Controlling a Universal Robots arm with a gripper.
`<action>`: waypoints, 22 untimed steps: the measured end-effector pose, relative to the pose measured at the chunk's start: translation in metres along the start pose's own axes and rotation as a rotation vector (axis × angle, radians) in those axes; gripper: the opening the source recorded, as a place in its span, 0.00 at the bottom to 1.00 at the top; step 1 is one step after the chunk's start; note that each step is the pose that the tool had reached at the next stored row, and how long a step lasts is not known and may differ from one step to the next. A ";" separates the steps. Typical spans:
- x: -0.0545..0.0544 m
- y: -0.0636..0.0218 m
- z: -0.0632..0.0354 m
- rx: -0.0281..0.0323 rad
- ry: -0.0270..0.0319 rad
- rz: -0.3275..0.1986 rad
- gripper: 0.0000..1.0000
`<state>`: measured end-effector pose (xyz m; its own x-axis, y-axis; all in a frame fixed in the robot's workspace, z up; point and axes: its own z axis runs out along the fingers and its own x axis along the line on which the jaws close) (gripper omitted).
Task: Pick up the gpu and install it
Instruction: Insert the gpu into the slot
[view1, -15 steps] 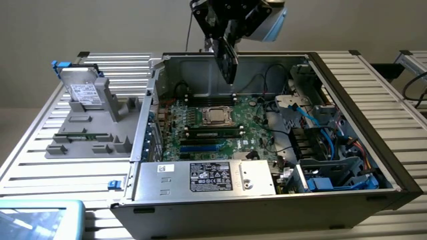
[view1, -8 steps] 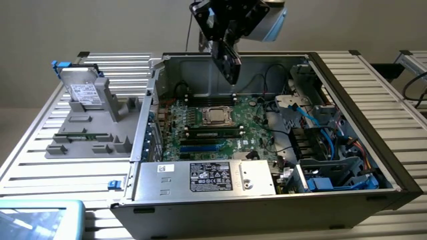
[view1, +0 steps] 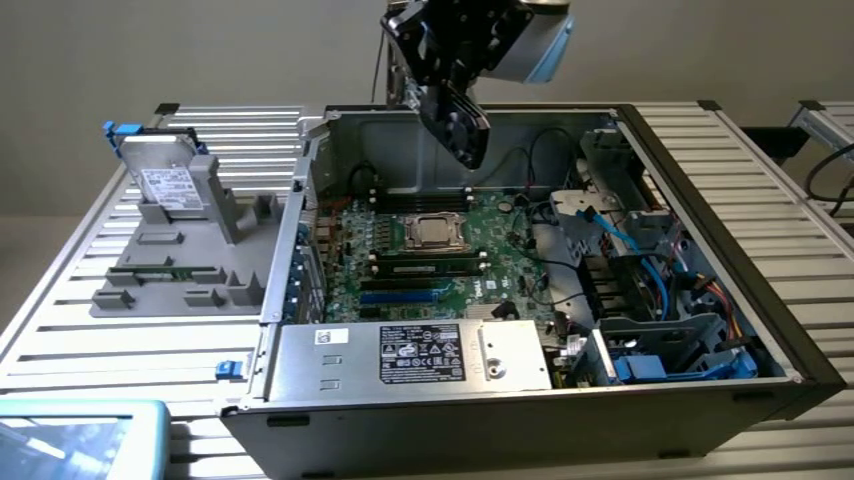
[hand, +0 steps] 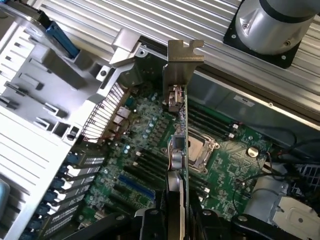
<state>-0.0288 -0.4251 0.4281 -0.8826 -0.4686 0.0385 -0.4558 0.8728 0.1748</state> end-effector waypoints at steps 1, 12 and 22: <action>0.000 0.0000 0.0001 -0.0001 0.0019 -0.019 0.28; 0.000 0.0000 0.0001 -0.0016 0.0298 -0.196 0.28; 0.000 0.0000 0.0003 0.0006 0.0596 -0.374 0.28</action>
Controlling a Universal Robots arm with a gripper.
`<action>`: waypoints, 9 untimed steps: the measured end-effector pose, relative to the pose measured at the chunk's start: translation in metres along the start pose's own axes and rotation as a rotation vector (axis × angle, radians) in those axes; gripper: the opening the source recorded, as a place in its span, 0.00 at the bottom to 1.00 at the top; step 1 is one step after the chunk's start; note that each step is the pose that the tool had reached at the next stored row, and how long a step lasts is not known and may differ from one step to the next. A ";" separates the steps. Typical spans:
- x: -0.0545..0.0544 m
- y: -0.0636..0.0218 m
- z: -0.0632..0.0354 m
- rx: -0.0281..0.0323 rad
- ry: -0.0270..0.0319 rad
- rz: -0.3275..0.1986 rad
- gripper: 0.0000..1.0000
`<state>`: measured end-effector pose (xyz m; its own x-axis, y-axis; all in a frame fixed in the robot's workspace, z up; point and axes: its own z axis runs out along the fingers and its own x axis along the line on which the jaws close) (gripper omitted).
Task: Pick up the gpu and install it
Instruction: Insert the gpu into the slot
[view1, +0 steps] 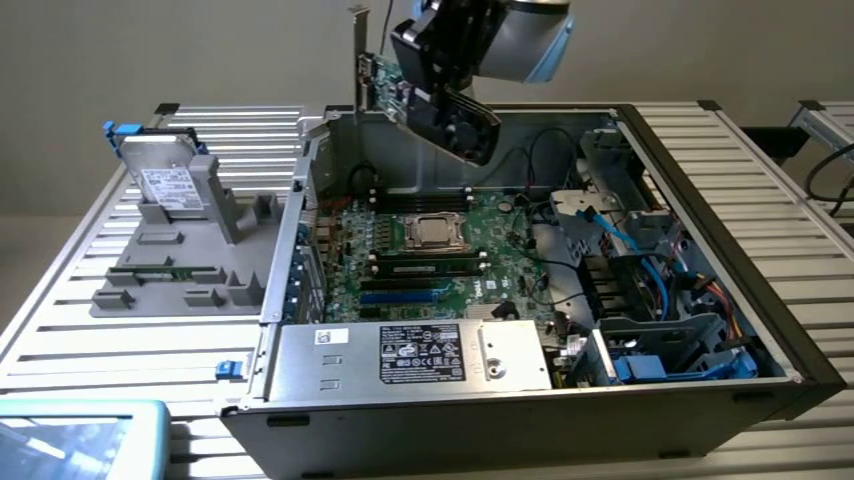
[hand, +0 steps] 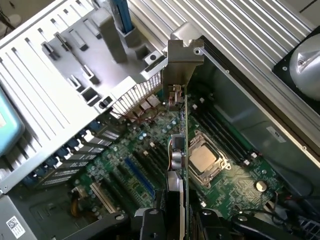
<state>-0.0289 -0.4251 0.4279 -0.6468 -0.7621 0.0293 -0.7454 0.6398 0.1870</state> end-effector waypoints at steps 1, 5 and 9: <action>0.000 0.0000 0.0000 0.0004 0.0033 -0.018 0.28; 0.000 -0.0001 0.0001 0.0016 0.0158 -0.090 0.28; 0.000 -0.0001 0.0002 0.0024 0.0275 -0.161 0.28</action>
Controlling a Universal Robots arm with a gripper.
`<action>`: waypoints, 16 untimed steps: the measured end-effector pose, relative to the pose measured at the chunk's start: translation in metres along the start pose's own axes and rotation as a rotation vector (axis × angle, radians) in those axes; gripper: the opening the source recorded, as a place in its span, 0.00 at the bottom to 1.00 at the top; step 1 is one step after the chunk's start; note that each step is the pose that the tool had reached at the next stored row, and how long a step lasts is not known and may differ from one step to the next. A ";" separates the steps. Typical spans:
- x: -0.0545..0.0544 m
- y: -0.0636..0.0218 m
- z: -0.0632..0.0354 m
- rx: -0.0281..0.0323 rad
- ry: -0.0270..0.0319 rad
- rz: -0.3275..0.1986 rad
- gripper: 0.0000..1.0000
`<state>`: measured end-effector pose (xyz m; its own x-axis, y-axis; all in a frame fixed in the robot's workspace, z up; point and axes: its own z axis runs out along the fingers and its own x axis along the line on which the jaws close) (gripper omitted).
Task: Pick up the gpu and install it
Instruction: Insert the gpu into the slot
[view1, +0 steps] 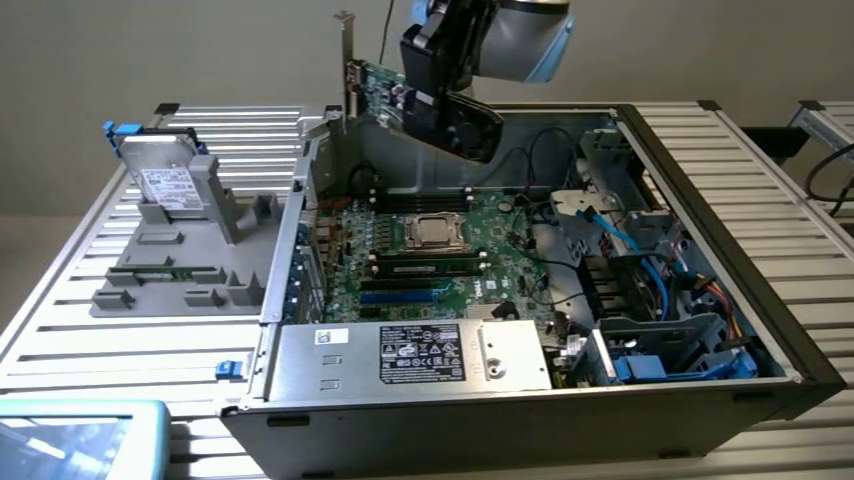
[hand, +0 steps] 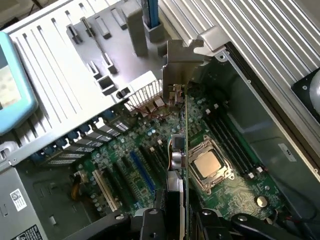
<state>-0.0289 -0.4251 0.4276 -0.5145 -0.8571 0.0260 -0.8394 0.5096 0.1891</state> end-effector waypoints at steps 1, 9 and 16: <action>0.000 0.0000 0.0000 0.0003 0.0033 -0.018 0.28; 0.000 -0.0001 0.0001 0.0033 0.0297 -0.161 0.28; 0.000 -0.0001 0.0009 0.0123 0.0513 -0.287 0.28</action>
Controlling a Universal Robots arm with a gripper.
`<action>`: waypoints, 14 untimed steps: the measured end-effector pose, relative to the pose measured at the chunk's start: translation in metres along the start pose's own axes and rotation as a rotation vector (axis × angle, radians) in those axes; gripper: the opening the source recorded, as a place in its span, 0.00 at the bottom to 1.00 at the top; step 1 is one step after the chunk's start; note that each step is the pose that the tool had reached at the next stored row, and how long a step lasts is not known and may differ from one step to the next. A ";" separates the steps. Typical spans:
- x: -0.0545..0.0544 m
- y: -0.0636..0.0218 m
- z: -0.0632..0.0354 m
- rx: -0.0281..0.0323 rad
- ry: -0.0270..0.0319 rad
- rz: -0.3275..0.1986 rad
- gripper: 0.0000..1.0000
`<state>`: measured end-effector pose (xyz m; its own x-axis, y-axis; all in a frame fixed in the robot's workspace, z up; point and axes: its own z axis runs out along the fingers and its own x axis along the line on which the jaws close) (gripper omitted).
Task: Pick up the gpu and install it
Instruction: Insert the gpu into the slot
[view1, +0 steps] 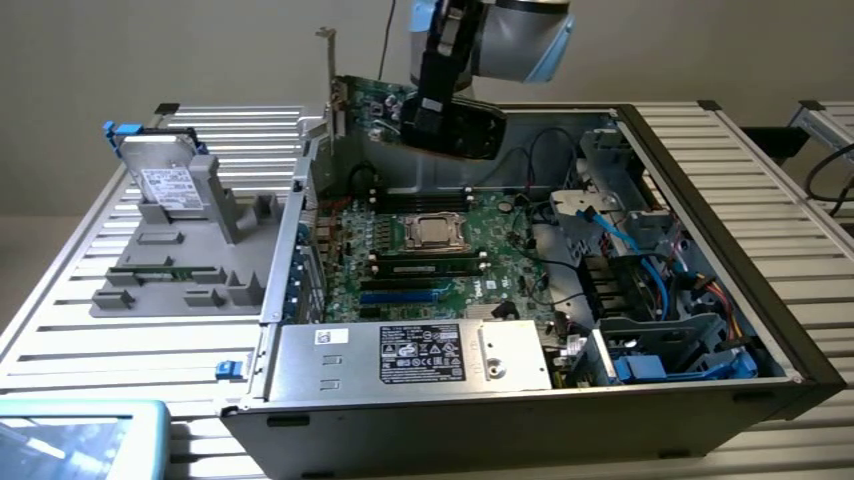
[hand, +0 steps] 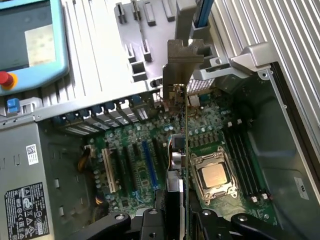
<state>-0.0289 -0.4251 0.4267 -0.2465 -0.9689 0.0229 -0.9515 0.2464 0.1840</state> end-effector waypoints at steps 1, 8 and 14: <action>0.000 -0.0001 0.0003 0.0030 0.0027 -0.018 0.28; 0.000 -0.0005 0.0028 0.0392 0.0175 -0.131 0.28; 0.000 -0.0007 0.0036 0.0738 0.0247 -0.181 0.28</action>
<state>-0.0289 -0.4252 0.4230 -0.0664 -0.9976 0.0203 -0.9910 0.0683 0.1148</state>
